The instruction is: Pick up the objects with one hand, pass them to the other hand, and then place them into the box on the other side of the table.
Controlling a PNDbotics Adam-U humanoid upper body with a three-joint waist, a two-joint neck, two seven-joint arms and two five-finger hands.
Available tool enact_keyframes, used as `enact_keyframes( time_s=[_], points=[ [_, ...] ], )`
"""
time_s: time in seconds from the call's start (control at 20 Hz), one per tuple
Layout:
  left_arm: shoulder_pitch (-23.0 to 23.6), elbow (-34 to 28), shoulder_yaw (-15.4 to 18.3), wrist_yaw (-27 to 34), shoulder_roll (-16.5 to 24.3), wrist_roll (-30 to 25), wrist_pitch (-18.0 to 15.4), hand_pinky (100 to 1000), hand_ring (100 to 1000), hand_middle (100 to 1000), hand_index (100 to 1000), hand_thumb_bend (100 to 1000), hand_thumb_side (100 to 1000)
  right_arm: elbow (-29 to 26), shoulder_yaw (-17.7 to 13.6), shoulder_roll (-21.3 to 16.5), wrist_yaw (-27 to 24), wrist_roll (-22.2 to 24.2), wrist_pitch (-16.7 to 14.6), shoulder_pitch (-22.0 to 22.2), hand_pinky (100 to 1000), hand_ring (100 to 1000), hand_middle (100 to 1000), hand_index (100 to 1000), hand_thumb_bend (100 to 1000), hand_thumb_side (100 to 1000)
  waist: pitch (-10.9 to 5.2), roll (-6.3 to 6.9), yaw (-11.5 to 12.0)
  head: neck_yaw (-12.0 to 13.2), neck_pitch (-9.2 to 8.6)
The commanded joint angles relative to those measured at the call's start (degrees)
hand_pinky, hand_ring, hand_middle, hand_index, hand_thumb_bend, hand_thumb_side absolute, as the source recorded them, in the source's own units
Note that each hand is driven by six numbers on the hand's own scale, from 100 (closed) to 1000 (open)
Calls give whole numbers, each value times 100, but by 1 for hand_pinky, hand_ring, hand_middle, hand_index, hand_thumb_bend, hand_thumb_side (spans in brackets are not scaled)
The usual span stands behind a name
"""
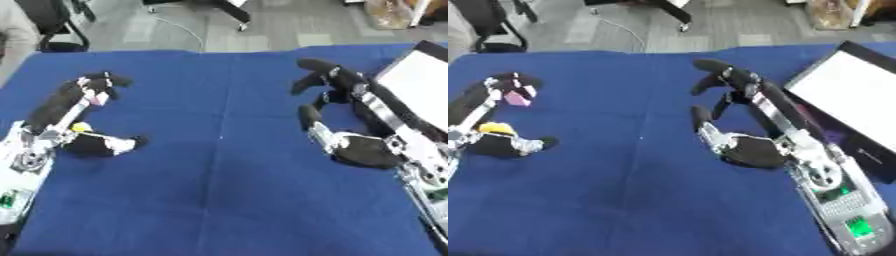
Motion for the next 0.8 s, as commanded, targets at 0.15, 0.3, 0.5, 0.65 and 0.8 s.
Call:
enact_keyframes(
  time_s=[0.15, 0.3, 0.5, 0.65, 0.8],
  points=[
    [-109, 543, 134, -450, 895, -439, 191, 766, 651, 734, 848, 575, 368, -120, -8, -40, 29, -9, 12, -72, 500, 807, 667, 934, 100, 516, -127, 2, -34, 7, -14],
    [-234, 972, 185, -723, 1338, -712, 176, 764, 654, 734, 847, 567, 339, -120, -3, 2, 24, -11, 9, -85, 500, 807, 667, 934, 100, 517, -117, -32, -75, 30, -14],
    [-356, 1461, 299, -1046, 1893, -1054, -105, 770, 664, 741, 853, 564, 305, -120, -2, 55, 24, -18, 5, -102, 501, 807, 667, 934, 100, 516, -101, -71, -126, 56, -14],
    [-410, 1738, 358, -1128, 2060, -1309, -292, 780, 670, 747, 859, 557, 298, -120, 1, 79, 24, -22, 1, -111, 501, 807, 667, 934, 100, 516, -95, -77, -146, 59, -14],
    [-481, 1884, 358, -1112, 2007, -1594, -377, 780, 668, 746, 856, 550, 292, -120, 4, 88, 27, -21, -2, -111, 501, 807, 668, 934, 100, 517, -95, -79, -158, 43, -14]
  ],
)
